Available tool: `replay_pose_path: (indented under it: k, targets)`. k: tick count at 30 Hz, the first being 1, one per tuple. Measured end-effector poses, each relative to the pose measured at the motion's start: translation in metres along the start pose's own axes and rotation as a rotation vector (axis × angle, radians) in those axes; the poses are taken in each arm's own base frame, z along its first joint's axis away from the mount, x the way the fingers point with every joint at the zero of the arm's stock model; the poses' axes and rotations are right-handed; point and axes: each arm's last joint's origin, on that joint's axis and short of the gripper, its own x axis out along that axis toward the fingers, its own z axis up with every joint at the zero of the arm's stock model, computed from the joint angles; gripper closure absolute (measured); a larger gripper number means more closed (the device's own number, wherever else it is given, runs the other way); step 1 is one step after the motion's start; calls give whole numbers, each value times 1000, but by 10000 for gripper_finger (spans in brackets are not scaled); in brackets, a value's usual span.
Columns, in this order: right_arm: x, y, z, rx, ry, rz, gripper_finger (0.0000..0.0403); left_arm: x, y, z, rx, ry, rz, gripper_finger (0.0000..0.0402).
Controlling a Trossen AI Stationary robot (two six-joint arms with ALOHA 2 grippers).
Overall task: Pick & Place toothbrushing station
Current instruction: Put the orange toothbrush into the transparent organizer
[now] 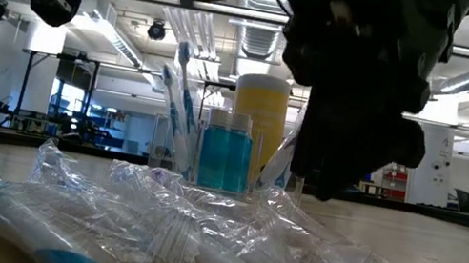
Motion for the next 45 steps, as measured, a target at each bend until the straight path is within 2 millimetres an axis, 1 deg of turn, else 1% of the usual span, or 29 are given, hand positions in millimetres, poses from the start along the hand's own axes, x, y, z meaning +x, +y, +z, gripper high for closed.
replay_pose_path:
  k: [3,7,10,14,17,20,22,26,30,36,38,41,45]
  targets:
    - [9,4,4,5,-3,0,178,0,0,0,0,1,0,386]
    - [26,9,11,-29,18,-19,165,0,0,0,3,1,0,390]
    - [36,14,20,-70,31,-42,161,0,0,0,3,1,0,392]
    - [43,14,31,-147,99,-135,167,0,0,0,2,3,-2,393]
    - [45,14,37,-212,132,-185,180,0,0,0,2,3,-2,390]
    - [45,15,40,-292,122,-203,196,0,0,0,2,4,-2,388]
    - [45,14,42,-302,113,-213,211,0,0,0,2,5,1,390]
    - [45,12,45,-298,99,-226,251,0,0,-1,2,8,1,393]
    - [45,11,45,-312,95,-231,303,0,0,-1,3,8,1,391]
    - [40,13,47,-338,82,-217,381,0,0,-1,3,8,1,390]
    - [36,15,49,-349,57,-220,388,0,0,-1,3,8,1,392]
    - [23,23,53,-367,-37,-220,388,0,0,-1,3,8,1,393]
    - [-10,42,54,-437,-174,-152,388,0,0,-1,3,9,1,389]
